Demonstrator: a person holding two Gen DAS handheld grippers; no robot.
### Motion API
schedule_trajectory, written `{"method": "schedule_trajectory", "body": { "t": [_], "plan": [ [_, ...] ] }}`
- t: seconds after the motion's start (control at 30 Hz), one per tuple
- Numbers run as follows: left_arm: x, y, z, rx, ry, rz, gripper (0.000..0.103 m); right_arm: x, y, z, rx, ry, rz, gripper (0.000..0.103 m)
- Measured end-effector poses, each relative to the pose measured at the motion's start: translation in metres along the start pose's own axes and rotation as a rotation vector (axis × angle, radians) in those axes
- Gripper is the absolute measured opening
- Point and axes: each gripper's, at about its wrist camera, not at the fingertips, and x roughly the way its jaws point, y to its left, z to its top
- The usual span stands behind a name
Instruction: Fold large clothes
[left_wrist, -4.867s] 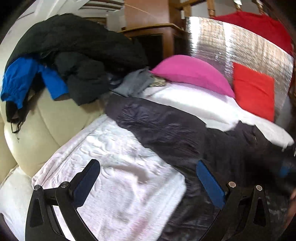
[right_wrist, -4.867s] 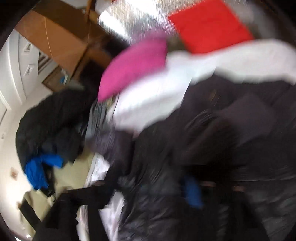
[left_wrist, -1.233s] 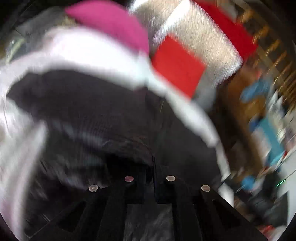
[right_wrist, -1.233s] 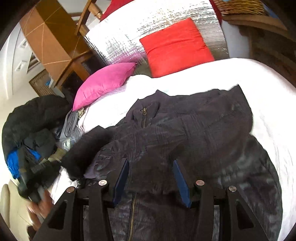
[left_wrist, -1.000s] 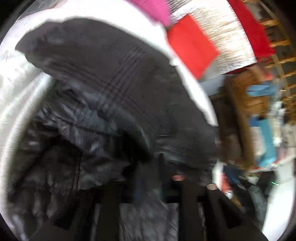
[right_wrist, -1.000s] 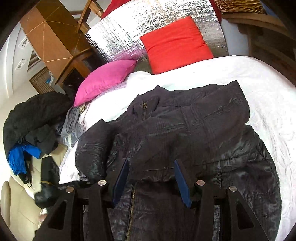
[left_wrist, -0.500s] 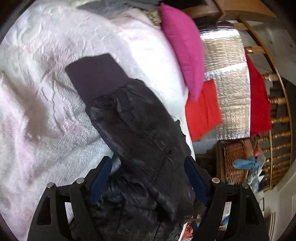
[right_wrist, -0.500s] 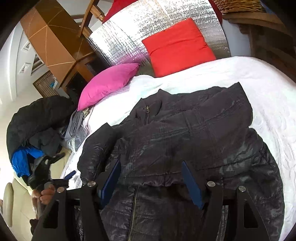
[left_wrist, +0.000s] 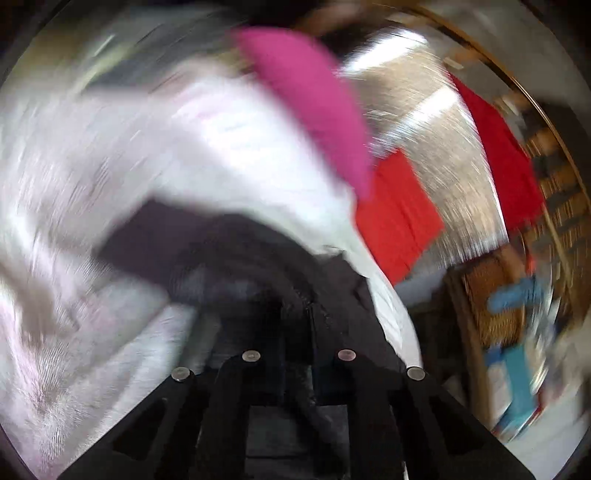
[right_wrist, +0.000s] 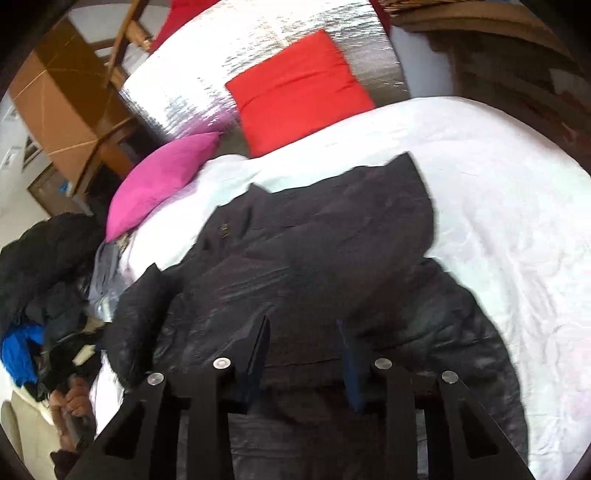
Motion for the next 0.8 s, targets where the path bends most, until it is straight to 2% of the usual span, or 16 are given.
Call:
{"method": "schedule_trajectory", "body": {
  "t": [0.17, 0.23, 0.33, 0.37, 0.4, 0.47, 0.5, 0.53, 0.6, 0.63, 0.7, 0.73, 0.8],
  "plan": [
    [0.007, -0.122, -0.045, 0.407, -0.02, 0.018, 0.009, -0.018, -0.02, 0.01, 0.044, -0.044, 0.008, 0.039],
    [0.025, -0.174, -0.089, 0.591, 0.025, 0.001, 0.009, -0.025, -0.029, 0.014, 0.068, -0.058, 0.011, 0.039],
    [0.057, -0.217, -0.15, 0.785, 0.147, 0.015, 0.011, -0.035, -0.044, 0.02, 0.098, -0.081, 0.011, 0.039],
    [0.074, -0.224, -0.173, 0.842, 0.22, 0.042, 0.019, -0.037, -0.048, 0.022, 0.107, -0.088, 0.013, 0.039],
    [0.087, -0.222, -0.193, 0.882, 0.293, 0.068, 0.034, -0.04, -0.054, 0.024, 0.127, -0.093, 0.022, 0.039],
    [0.105, -0.212, -0.214, 0.913, 0.404, 0.114, 0.049, -0.043, -0.059, 0.028, 0.152, -0.09, 0.044, 0.04],
    [0.108, -0.207, -0.219, 0.915, 0.448, 0.131, 0.049, -0.045, -0.061, 0.03, 0.159, -0.091, 0.047, 0.05],
    [0.103, -0.203, -0.216, 0.909, 0.463, 0.125, 0.049, -0.047, -0.061, 0.03, 0.162, -0.101, 0.044, 0.062],
    [0.079, -0.194, -0.203, 0.88, 0.46, 0.075, 0.051, -0.05, -0.058, 0.031, 0.159, -0.117, 0.055, 0.065],
    [0.059, -0.188, -0.186, 0.838, 0.443, 0.019, 0.054, -0.051, -0.056, 0.032, 0.153, -0.115, 0.064, 0.065],
    [0.023, -0.168, -0.159, 0.763, 0.39, -0.063, 0.073, -0.052, -0.043, 0.031, 0.113, -0.109, 0.09, 0.065],
    [0.004, -0.156, -0.137, 0.704, 0.339, -0.096, 0.077, -0.053, -0.037, 0.03, 0.089, -0.106, 0.095, 0.066],
    [-0.023, -0.132, -0.104, 0.598, 0.244, -0.092, 0.081, -0.05, -0.01, 0.024, -0.015, -0.085, 0.105, 0.066]
  ]
}}
